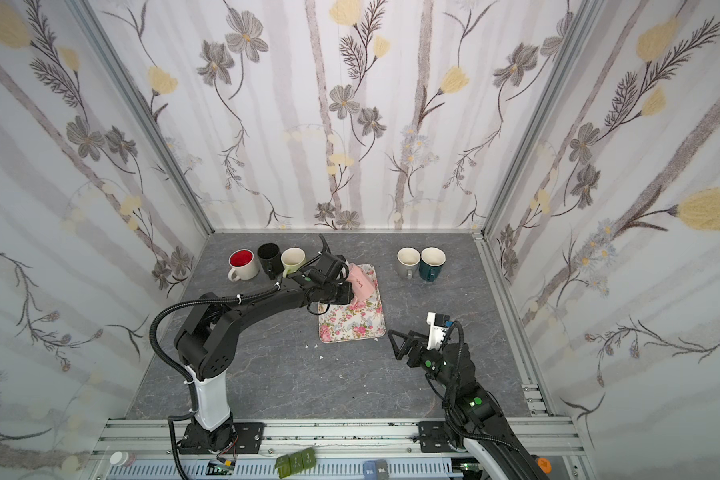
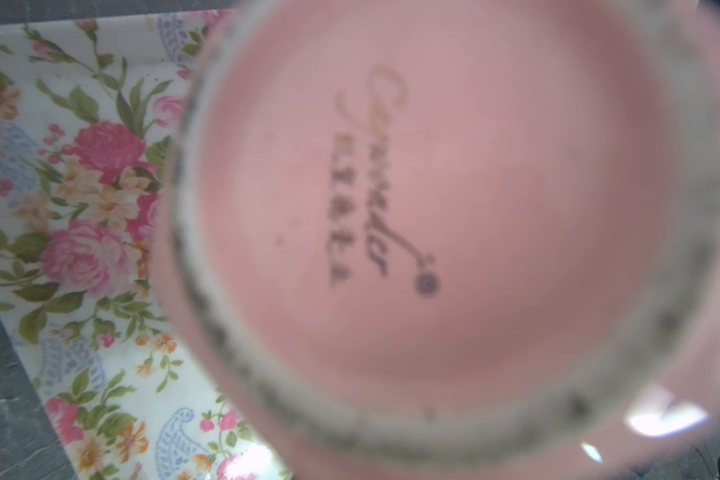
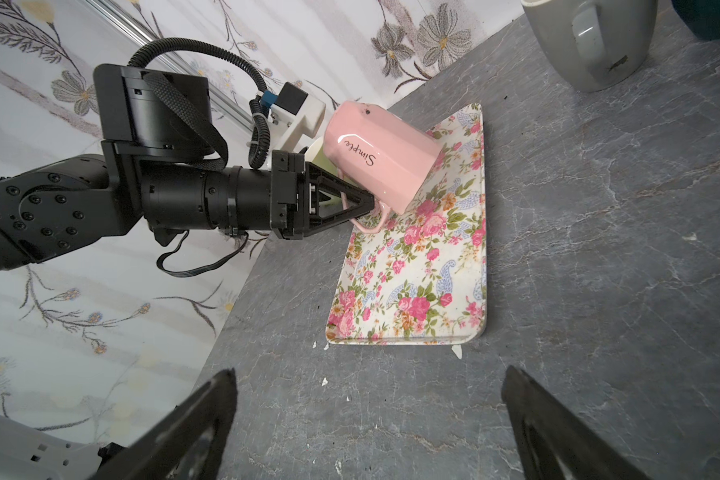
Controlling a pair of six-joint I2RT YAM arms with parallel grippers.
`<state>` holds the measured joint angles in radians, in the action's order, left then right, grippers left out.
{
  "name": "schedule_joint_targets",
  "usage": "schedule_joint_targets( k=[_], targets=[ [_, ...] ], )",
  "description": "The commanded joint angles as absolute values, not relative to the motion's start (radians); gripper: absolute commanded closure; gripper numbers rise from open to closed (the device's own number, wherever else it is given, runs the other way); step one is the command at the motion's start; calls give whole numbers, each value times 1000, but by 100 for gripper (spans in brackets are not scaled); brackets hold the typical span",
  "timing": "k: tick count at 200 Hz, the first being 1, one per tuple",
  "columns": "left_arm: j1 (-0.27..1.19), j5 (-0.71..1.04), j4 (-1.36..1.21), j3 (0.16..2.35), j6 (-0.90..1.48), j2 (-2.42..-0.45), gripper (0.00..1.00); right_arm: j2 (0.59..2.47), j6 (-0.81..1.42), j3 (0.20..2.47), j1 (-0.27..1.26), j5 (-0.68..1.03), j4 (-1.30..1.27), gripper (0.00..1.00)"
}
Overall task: Turn the mug right side up
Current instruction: 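Lift the pink mug off the tray with the left gripper, tilting it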
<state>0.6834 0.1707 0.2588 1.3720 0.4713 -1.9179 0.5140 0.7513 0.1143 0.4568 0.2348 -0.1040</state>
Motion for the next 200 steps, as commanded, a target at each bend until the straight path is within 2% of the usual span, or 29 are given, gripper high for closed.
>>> schedule_joint_targets(
  k=[1,90,200],
  targets=[
    [681,198,172,1363,493,-1896,100,516,767,105,456,245,-158,0],
    [688,251,114,1328,569,-1779,100,503,803,104,456,276,-193,0],
    [746,328,19,1282,662,-1613,100,669,882,130,457,354,-434,0]
  ],
)
